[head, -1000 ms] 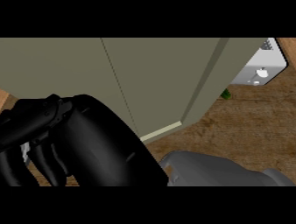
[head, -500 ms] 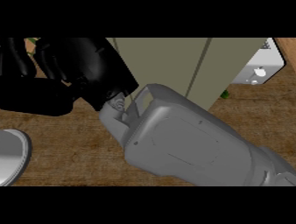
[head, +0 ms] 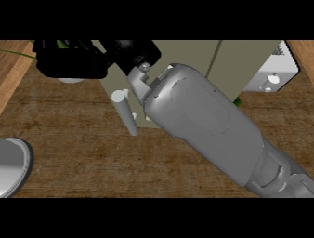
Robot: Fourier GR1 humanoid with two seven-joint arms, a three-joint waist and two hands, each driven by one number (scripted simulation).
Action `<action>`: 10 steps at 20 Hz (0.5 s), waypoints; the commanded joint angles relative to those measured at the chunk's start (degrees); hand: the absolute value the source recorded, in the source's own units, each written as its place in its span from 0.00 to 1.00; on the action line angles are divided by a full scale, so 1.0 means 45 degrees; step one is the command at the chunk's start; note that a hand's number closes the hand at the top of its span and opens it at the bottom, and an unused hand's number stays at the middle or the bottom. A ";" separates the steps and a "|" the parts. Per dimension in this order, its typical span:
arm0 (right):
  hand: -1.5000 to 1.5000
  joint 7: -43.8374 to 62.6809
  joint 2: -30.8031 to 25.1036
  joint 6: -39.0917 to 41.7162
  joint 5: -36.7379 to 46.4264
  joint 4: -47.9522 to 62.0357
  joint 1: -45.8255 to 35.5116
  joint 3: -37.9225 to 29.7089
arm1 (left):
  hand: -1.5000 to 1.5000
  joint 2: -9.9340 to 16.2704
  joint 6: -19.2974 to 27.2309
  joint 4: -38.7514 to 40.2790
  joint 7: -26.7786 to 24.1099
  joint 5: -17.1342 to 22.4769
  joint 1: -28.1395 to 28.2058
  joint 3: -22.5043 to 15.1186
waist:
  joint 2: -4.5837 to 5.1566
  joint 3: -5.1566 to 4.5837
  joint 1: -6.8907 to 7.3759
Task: Pick up the wine, place it into the cabinet and close the cabinet
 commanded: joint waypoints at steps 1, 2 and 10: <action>1.00 -0.0990 -0.0813 0.0392 -0.0042 0.1730 0.0187 -0.1239 | 0.00 -0.0083 0.0059 -0.0453 0.0178 -0.0222 0.0148 -0.0134 | 0.0324 0.0141 -0.0029; 1.00 -0.1203 -0.0876 0.0714 0.0066 0.1974 0.0379 -0.1000 | 0.00 -0.0117 -0.0057 0.0157 0.0233 0.0035 -0.0209 0.0137 | 0.0362 0.0133 -0.0102; 1.00 -0.2033 -0.1554 0.0919 0.0794 0.2701 0.0485 -0.0972 | 0.00 -0.0455 0.0145 -0.0364 0.0174 -0.0408 -0.0126 -0.0325 | 0.0357 0.0135 -0.0044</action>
